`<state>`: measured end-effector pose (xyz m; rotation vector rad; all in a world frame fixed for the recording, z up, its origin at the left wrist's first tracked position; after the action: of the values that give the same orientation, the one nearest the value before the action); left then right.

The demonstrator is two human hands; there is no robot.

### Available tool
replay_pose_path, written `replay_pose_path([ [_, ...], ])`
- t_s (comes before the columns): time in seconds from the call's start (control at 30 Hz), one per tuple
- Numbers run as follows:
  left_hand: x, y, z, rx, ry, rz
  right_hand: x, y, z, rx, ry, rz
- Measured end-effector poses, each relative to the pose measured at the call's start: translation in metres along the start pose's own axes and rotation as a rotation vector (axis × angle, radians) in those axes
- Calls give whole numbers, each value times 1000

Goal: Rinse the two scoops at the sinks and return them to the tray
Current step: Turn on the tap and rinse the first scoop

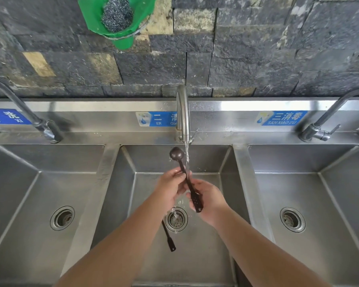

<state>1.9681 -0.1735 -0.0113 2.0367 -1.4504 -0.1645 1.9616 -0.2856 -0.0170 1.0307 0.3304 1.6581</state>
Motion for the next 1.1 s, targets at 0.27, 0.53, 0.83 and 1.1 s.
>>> replay_pose_path([
  [0.27,-5,-8,-51,121,23,-1,47,-21,34,-18,24,71],
  [0.53,-11,-7,-55,150,-43,29,54,-29,29,-24,12,160],
  [0.83,-11,9,73,-128,-227,67,-45,16,-64,90,76,-124],
  [1.1,11,50,162,-427,-259,190,-100,80,-70,-77,748,-491],
])
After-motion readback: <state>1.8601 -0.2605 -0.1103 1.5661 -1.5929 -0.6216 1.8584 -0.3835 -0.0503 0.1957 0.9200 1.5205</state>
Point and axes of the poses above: each hand's wrist, its own y-axis away from the middle knuckle, its own x-axis out of the palm, z = x × y, the point moved 10 cm from there along -y, towards the middle knuckle, and after that the axes turned 2 degrees about -y, right-handed, at the moved point
